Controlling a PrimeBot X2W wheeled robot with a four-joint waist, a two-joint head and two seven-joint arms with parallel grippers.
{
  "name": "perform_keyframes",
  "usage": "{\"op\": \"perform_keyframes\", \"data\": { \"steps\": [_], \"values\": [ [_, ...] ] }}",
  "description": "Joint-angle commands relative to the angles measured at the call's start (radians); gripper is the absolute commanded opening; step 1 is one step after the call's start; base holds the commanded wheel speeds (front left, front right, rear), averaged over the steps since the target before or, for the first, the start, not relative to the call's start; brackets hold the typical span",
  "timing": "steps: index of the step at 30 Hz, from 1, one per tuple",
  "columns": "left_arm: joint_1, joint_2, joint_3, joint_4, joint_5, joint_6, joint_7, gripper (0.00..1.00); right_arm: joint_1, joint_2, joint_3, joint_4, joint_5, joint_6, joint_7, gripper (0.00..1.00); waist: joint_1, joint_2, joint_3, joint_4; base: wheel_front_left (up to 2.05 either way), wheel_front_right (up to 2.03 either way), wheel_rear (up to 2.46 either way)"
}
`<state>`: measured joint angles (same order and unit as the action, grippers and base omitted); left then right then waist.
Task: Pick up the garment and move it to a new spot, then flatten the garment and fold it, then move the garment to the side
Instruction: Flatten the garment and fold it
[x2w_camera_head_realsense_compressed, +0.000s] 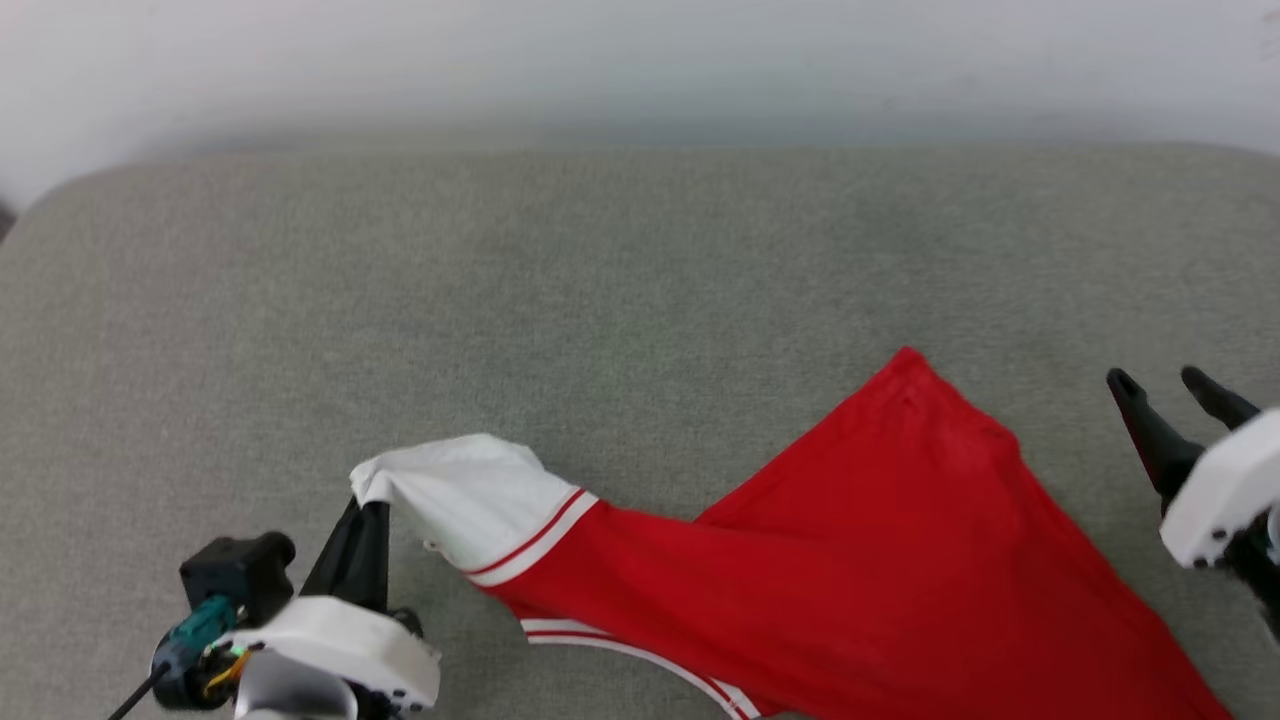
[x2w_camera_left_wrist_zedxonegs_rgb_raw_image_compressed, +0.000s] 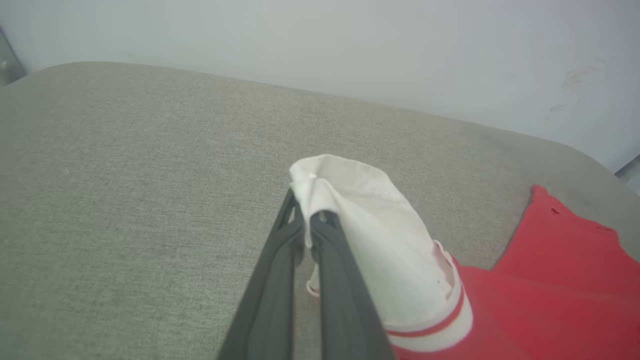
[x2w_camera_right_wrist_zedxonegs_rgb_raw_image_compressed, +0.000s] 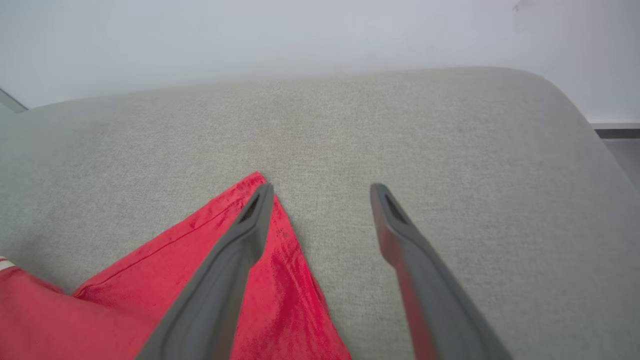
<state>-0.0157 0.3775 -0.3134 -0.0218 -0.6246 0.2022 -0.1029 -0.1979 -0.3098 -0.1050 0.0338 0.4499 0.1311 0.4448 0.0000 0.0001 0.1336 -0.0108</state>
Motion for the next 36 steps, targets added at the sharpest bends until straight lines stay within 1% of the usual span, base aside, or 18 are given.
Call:
{"op": "perform_keyframes", "data": {
  "steps": [1, 7, 10, 17, 18, 23, 25, 27, 29, 33, 36],
  "values": [
    [-0.039, -0.005, -0.008, -0.007, 0.012, -0.009, -0.006, 0.00, -0.063, -0.024, 0.025, 0.027, 0.011, -0.001, 0.051, 1.00, 0.0000, -0.0001, 0.065, 0.035, 0.00, 0.00, 0.00],
    [-0.122, -0.026, -0.037, -0.017, 0.035, -0.032, -0.022, 0.00, -0.242, -0.065, 0.104, 0.137, 0.056, -0.001, 0.298, 1.00, 0.0000, -0.0001, 0.147, 0.081, 0.00, 0.00, 0.00],
    [-0.152, -0.036, -0.050, -0.015, 0.042, -0.041, -0.029, 0.00, -0.305, -0.065, 0.140, 0.188, 0.064, -0.001, 0.390, 1.00, 0.0000, -0.0001, 0.178, 0.105, 0.00, 0.00, 0.00],
    [-0.198, -0.062, -0.069, 0.003, 0.049, -0.055, -0.052, 0.00, -0.383, -0.046, 0.234, 0.307, 0.085, -0.001, 0.460, 1.00, 0.0000, -0.0001, 0.234, 0.141, 0.00, 0.00, 0.00],
    [-0.198, -0.062, -0.069, 0.003, 0.049, -0.055, -0.052, 0.00, -0.383, -0.046, 0.234, 0.307, 0.085, -0.001, 0.460, 1.00, 0.0000, -0.0001, 0.234, 0.141, 0.00, 0.00, 0.00],
    [-0.215, -0.068, -0.075, 0.021, 0.046, -0.062, -0.062, 0.00, -0.354, -0.029, 0.300, 0.419, 0.106, -0.001, 0.547, 1.00, 0.0000, -0.0001, 0.243, 0.151, 0.00, 0.00, 0.00],
    [-0.220, -0.071, -0.077, 0.032, 0.043, -0.066, -0.067, 0.00, -0.350, -0.028, 0.314, 0.441, 0.104, -0.001, 0.563, 0.00, 0.0000, -0.0001, 0.238, 0.153, 0.00, 0.00, 0.00],
    [-0.219, -0.073, -0.076, 0.042, 0.039, -0.068, -0.071, 0.00, -0.358, -0.023, 0.326, 0.442, 0.108, 0.000, 0.556, 0.00, 0.0000, -0.0001, 0.227, 0.152, 0.00, 0.00, 0.00],
    [-0.215, -0.073, -0.074, 0.055, 0.033, -0.067, -0.072, 0.00, -0.377, -0.031, 0.329, 0.431, 0.100, 0.000, 0.520, 0.00, 0.0000, -0.0001, 0.209, 0.149, 0.00, 0.00, 0.00],
    [-0.213, -0.055, -0.065, 0.075, 0.035, -0.068, -0.075, 0.00, -0.420, -0.057, 0.313, 0.410, 0.068, -0.001, 0.410, 0.00, 0.0000, -0.0001, 0.159, 0.140, 0.00, 0.00, 0.00],
    [-0.240, -0.034, -0.053, 0.086, 0.036, -0.075, -0.065, 0.00, -0.434, -0.061, 0.297, 0.412, 0.042, -0.001, 0.342, 0.00, 0.0000, -0.0001, 0.114, 0.131, 0.00, 0.00, 0.00]
  ]
}}
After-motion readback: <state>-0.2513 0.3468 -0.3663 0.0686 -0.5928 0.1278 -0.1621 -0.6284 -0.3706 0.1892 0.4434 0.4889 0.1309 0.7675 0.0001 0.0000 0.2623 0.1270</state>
